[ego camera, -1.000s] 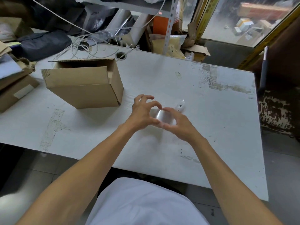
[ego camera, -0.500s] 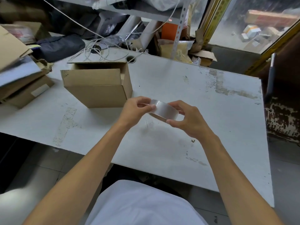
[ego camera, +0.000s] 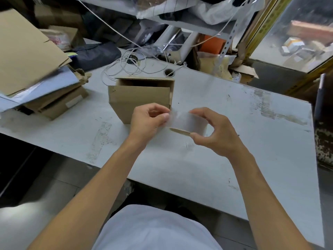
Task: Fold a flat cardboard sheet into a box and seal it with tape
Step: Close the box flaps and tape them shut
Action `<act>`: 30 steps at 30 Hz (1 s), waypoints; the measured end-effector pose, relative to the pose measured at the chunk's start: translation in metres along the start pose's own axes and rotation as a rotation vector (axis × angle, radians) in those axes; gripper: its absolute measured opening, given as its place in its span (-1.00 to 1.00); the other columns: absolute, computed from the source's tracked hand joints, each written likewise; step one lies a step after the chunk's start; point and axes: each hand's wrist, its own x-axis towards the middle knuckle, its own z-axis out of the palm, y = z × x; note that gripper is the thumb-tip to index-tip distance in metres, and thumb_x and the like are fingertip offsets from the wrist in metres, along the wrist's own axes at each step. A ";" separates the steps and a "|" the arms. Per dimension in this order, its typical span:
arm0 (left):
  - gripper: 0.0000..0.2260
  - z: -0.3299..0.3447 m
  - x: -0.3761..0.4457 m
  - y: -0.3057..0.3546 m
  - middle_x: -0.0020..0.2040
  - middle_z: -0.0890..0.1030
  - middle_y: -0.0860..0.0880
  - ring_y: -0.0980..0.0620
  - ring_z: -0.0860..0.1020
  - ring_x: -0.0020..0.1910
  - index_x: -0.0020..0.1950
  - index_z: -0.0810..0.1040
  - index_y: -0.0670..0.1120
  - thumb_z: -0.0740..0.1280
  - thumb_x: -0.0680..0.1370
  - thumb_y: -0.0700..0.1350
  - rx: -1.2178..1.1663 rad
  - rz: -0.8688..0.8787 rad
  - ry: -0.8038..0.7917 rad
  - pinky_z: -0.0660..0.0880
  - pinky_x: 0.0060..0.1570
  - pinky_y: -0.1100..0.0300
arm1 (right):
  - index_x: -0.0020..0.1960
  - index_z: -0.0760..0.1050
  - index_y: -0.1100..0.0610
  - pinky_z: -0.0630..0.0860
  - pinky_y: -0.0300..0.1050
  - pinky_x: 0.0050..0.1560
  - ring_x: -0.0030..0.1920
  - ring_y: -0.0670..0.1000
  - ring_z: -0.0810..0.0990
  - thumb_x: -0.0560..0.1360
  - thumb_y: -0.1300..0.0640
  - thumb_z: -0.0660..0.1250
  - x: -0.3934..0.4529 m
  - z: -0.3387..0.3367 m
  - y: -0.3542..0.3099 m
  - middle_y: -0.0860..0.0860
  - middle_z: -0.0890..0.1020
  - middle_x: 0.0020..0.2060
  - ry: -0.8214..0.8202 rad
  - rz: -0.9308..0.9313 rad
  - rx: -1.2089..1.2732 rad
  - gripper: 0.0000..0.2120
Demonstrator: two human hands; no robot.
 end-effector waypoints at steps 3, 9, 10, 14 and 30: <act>-0.85 -0.031 0.010 0.022 -0.22 0.69 -0.05 0.07 0.65 -0.18 -0.12 0.69 -0.12 0.44 0.48 -0.36 -0.072 0.030 -0.033 0.64 -0.13 0.16 | 0.23 0.50 0.00 0.51 -0.18 0.04 0.13 -0.08 0.54 0.35 0.03 0.42 0.020 0.018 -0.026 -0.17 0.58 0.11 0.103 -0.076 0.047 -0.54; -0.86 -0.093 0.037 0.057 -0.29 0.67 -0.04 0.08 0.61 -0.29 -0.13 0.67 -0.17 0.43 0.48 -0.40 -0.214 0.023 -0.102 0.57 -0.23 0.26 | 0.22 0.57 0.13 0.41 -0.35 -0.05 -0.06 -0.09 0.52 0.35 0.00 0.48 0.066 0.031 -0.066 0.00 0.60 -0.03 0.218 -0.231 -0.240 -0.53; -0.87 -0.105 0.042 0.061 -0.27 0.67 -0.05 0.06 0.61 -0.29 -0.12 0.67 -0.18 0.44 0.48 -0.40 -0.234 0.020 -0.117 0.57 -0.23 0.26 | 0.22 0.58 0.15 0.39 -0.35 -0.10 -0.10 -0.05 0.50 0.35 -0.01 0.51 0.073 0.031 -0.069 0.03 0.59 -0.07 0.205 -0.227 -0.329 -0.52; -0.89 -0.136 0.054 0.062 -0.25 0.66 -0.10 0.01 0.61 -0.27 -0.13 0.66 -0.19 0.45 0.47 -0.39 -0.237 -0.008 -0.133 0.60 -0.19 0.21 | 0.23 0.58 0.14 0.43 -0.35 -0.06 -0.04 -0.07 0.53 0.38 -0.09 0.54 0.097 0.040 -0.082 0.01 0.63 0.00 0.131 -0.221 -0.466 -0.49; -0.90 -0.157 0.079 0.043 -0.18 0.65 -0.09 -0.01 0.59 -0.19 -0.09 0.65 -0.16 0.44 0.50 -0.34 -0.209 -0.102 0.051 0.57 -0.14 0.21 | 0.13 0.44 -0.02 0.44 -0.31 -0.04 0.07 -0.42 0.38 0.33 0.15 0.59 0.134 0.032 -0.070 -0.12 0.47 -0.01 0.084 -0.008 -0.296 -0.52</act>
